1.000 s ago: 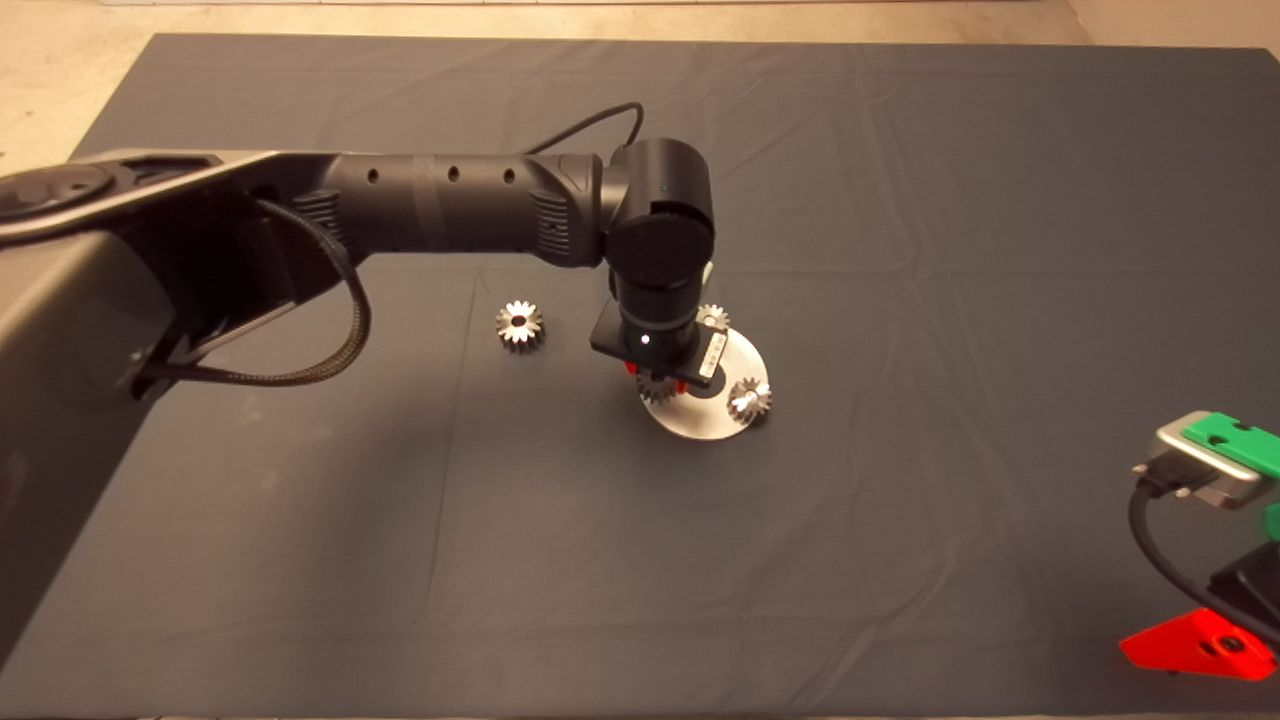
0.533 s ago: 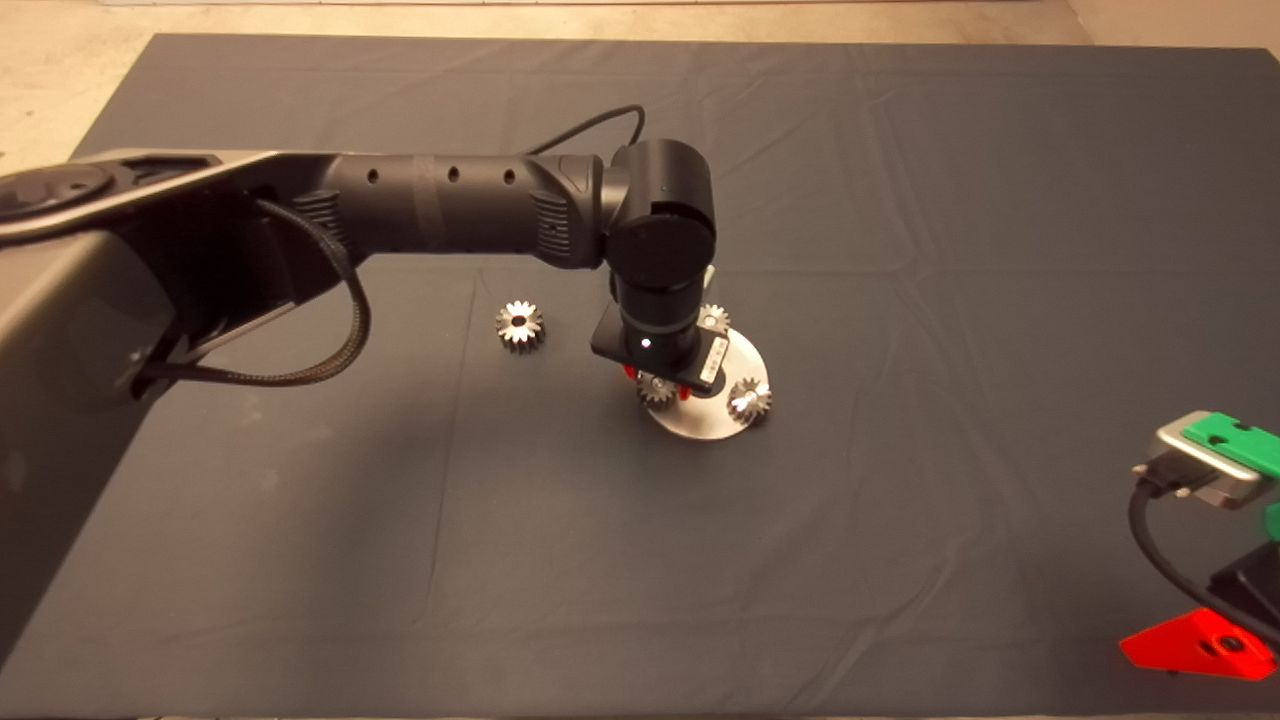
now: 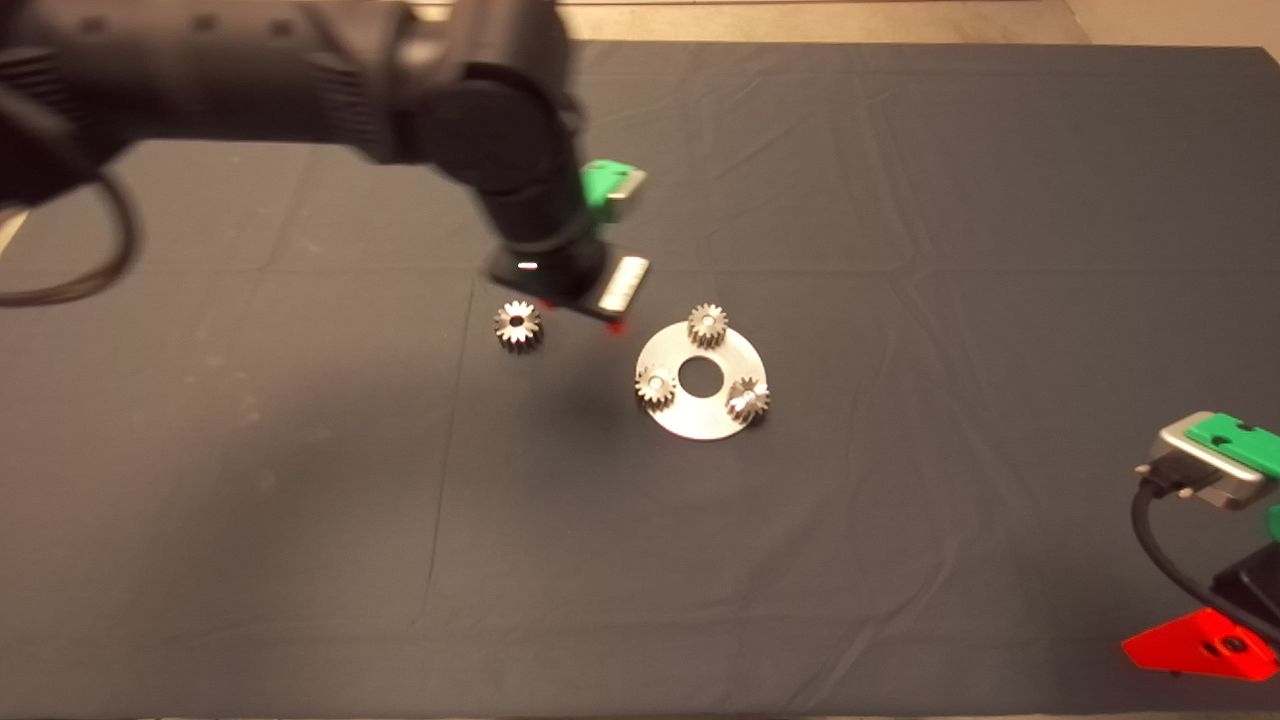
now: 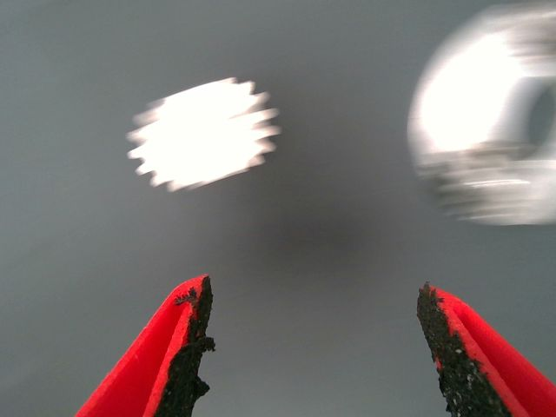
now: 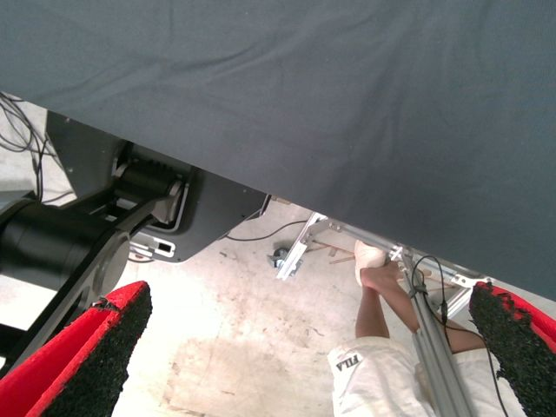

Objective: Remove an incorrectly installed larger gear and replace it with the correct smaller gear

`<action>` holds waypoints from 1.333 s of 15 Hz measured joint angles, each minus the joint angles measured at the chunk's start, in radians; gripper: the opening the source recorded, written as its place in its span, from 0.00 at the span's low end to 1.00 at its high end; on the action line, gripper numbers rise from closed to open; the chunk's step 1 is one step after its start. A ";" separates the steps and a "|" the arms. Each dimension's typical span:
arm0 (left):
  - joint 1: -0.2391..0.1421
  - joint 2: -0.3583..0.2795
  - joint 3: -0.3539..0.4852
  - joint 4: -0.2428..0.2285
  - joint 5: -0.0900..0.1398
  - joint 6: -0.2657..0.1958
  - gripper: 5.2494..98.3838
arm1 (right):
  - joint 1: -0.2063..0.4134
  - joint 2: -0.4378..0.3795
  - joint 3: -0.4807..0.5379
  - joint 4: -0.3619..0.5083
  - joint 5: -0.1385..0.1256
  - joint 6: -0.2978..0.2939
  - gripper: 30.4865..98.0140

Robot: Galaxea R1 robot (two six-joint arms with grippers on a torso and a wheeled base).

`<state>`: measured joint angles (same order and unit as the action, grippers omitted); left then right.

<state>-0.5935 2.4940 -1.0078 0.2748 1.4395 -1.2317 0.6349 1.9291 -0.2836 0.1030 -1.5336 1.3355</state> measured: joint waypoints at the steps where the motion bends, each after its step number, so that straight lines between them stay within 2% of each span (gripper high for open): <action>1: -0.014 -0.075 0.048 -0.004 0.041 -0.017 0.58 | 0.000 -0.001 0.000 0.001 0.000 0.000 0.98; 2: -0.025 -0.129 0.134 -0.018 0.075 -0.048 0.60 | 0.000 0.001 0.000 0.001 0.003 0.000 0.98; 3: -0.031 -0.167 0.242 -0.040 0.087 -0.099 0.63 | 0.000 0.001 0.000 0.001 0.008 0.000 0.98; 4: -0.031 -0.202 0.347 -0.066 0.083 -0.149 0.63 | 0.000 0.001 0.000 0.001 0.003 0.000 0.98; 5: -0.035 -0.238 0.434 -0.078 0.071 -0.196 0.63 | 0.000 -0.001 0.000 0.001 0.003 0.000 0.98; 6: -0.042 -0.287 0.504 -0.086 0.070 -0.236 0.63 | 0.000 -0.006 0.000 0.001 -0.002 0.000 0.98; 8: -0.050 -0.362 0.597 -0.098 0.097 -0.283 0.68 | 0.000 -0.002 0.000 0.001 0.000 0.000 0.98; 9: -0.050 -0.366 0.630 -0.113 0.097 -0.298 0.68 | 0.000 0.002 0.000 0.002 0.008 0.000 0.98; 12: -0.065 -0.369 0.646 -0.119 0.081 -0.311 0.73 | -0.001 -0.009 0.000 0.002 0.000 0.000 0.98; 16: -0.067 -0.399 0.649 -0.126 0.087 -0.321 0.79 | -0.006 -0.004 0.000 0.002 0.005 0.000 0.98; 20: -0.067 -0.403 0.649 -0.127 0.083 -0.323 0.84 | -0.022 -0.006 0.000 0.002 0.001 0.000 0.98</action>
<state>-0.6604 2.0908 -0.3587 0.1477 1.5230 -1.5544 0.6128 1.9232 -0.2832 0.1053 -1.5321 1.3353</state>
